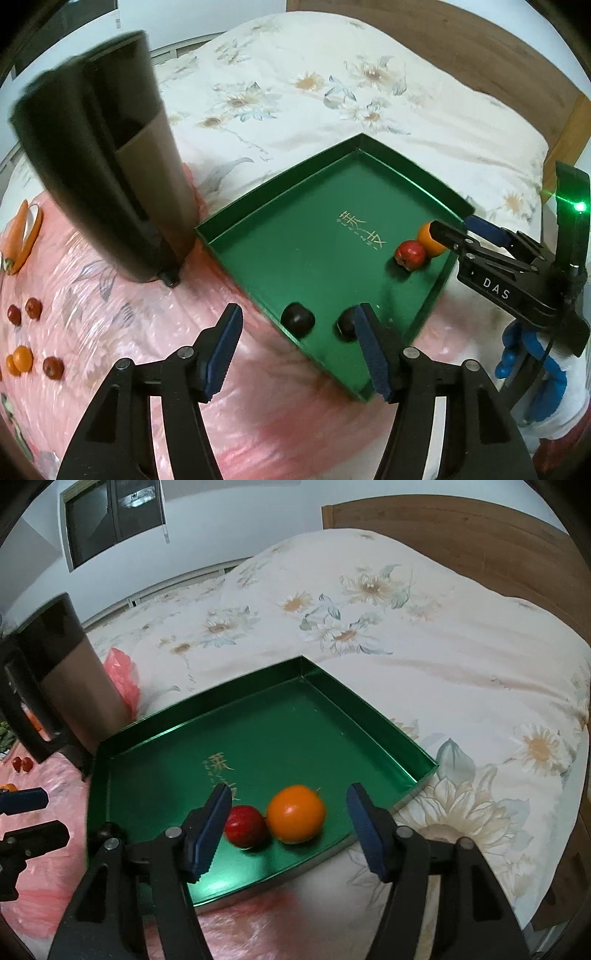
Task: Organize fruits
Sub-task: 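Move both open tools back over the remaining fruit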
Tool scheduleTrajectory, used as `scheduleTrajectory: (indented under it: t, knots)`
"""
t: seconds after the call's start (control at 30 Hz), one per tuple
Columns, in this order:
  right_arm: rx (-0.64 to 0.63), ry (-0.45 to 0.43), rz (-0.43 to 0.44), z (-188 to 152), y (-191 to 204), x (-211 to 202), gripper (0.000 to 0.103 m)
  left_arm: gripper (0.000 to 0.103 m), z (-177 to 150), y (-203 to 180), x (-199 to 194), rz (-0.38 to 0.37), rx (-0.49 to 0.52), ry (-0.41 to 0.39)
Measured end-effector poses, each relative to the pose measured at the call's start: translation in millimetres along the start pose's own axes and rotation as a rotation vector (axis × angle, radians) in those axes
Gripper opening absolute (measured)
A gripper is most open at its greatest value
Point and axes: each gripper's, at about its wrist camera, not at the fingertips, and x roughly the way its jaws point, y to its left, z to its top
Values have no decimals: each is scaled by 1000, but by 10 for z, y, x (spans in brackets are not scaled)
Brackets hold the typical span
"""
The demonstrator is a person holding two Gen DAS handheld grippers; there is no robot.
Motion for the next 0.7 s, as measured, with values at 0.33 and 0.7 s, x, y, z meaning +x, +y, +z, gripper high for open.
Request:
scheduleTrajectory:
  t: [0.33,0.7]
  knots:
    - [-2,-42,75,-122,299,-570,91,57,-438,289,-562,43,-16,-18]
    - [-32,-42,153,-366,747,-1005,91,57,-905,558,-1030,88,-58,-46]
